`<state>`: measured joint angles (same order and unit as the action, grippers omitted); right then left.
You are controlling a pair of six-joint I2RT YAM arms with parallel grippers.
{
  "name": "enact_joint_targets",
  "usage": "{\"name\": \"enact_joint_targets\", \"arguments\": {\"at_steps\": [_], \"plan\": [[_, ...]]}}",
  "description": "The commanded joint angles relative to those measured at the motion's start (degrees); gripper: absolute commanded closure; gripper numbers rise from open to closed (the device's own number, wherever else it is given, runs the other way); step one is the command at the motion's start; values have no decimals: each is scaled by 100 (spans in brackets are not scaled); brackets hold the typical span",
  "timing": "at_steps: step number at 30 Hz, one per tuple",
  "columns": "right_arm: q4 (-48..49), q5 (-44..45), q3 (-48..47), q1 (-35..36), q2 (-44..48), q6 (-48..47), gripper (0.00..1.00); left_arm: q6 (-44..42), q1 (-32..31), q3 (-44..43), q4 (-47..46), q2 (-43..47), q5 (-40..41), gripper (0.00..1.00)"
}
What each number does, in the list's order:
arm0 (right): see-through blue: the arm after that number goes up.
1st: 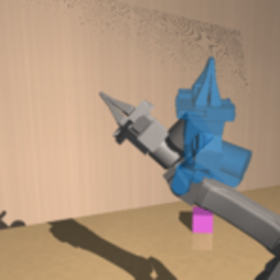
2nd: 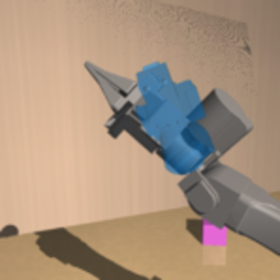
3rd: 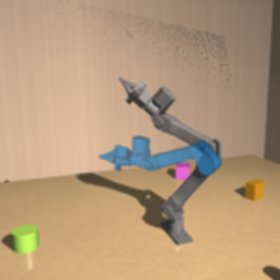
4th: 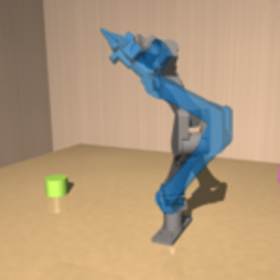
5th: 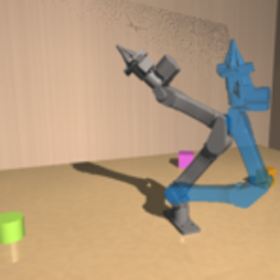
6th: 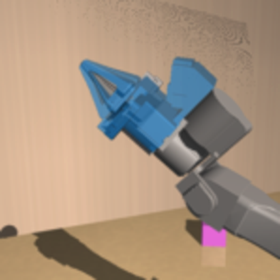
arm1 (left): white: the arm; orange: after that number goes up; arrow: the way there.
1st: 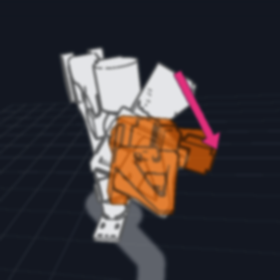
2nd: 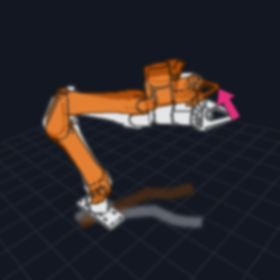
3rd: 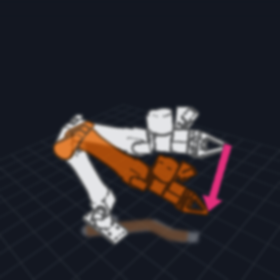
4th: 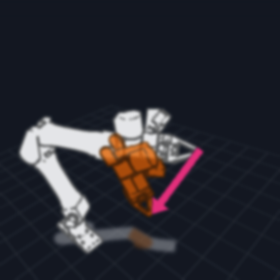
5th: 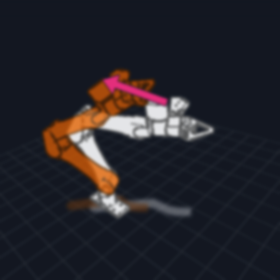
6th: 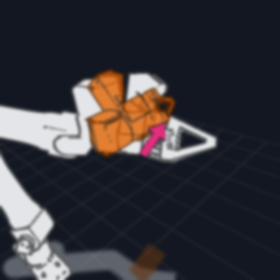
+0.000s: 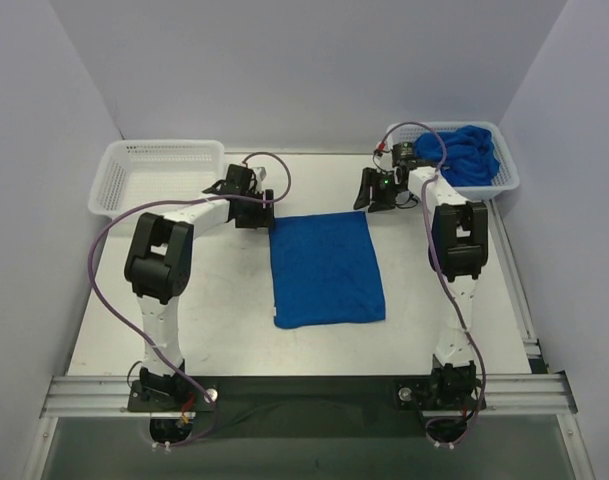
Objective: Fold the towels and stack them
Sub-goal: Fold the towel
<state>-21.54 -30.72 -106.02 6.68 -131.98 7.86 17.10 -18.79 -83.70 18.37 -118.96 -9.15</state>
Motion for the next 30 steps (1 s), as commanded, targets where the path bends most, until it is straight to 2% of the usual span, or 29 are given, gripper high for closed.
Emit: {"name": "enact_joint_targets", "arguments": {"at_steps": [1,9,26,30], "plan": [[-482,-206,-288,-44,-169,172,50,-84,42,-164,-53,-233,-157,29],[-553,-119,-314,-44,-328,427,55,-58,68,-182,-27,-339,-202,35],[-553,-118,-244,-35,-416,524,77,65,130,-287,-44,-558,-509,52],[-553,-119,-183,-35,-416,524,82,74,138,-340,-35,-664,-492,53]]}}
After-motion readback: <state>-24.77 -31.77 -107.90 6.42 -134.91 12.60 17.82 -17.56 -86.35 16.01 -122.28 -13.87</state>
